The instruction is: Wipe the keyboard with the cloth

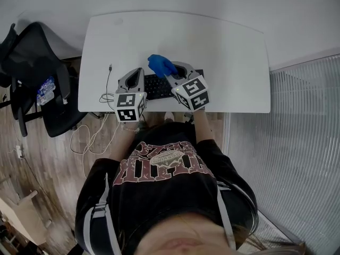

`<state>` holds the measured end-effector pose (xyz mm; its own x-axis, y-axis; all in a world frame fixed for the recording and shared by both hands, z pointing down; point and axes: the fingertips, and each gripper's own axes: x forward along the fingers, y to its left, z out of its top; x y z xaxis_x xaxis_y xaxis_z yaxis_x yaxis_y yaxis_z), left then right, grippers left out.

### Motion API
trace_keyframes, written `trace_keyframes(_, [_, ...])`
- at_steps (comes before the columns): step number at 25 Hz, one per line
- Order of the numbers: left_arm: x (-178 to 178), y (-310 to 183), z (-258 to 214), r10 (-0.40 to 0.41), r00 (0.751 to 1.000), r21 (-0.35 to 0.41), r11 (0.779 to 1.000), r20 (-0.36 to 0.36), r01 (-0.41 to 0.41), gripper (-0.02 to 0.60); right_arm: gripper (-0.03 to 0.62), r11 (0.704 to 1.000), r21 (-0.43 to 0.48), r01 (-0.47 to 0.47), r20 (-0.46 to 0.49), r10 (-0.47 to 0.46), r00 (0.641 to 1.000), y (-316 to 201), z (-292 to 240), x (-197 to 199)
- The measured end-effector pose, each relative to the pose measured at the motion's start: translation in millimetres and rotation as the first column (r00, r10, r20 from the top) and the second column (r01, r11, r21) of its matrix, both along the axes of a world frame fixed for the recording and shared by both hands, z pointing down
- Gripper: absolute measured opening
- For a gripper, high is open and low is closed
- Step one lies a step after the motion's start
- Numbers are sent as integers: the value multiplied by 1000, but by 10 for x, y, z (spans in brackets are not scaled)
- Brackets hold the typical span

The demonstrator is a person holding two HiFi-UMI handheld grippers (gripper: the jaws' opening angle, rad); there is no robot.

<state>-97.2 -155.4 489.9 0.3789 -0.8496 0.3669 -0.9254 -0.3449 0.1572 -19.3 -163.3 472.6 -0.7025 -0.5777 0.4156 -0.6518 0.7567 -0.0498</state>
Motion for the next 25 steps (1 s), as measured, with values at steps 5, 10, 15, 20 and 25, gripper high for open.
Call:
trace_keyframes(5, [57,-32,-354,17,1000,79,997,-6,-16,34,64,998,68,9,31,-11,999,15,-303,-140])
trace_keyframes(10, [85,-63,-731,31,998,155,988,-47,-24,34,64,990,138,9,62,-17,998,-6,-621,-233])
trace_keyframes(15, [90,-47,-1136,39,996,229,973,-77,-21,34,64,976,217,1,92,-21,996,-11,-1032,-276])
trace_keyframes(20, [80,-48,-1509,45,995,300,954,-84,-17,34,64,958,287,-26,131,-12,991,-16,-1364,-297])
trace_keyframes(25, [43,-44,-1752,41,995,329,944,-86,-11,34,64,938,339,-69,162,14,987,-31,-1637,-305])
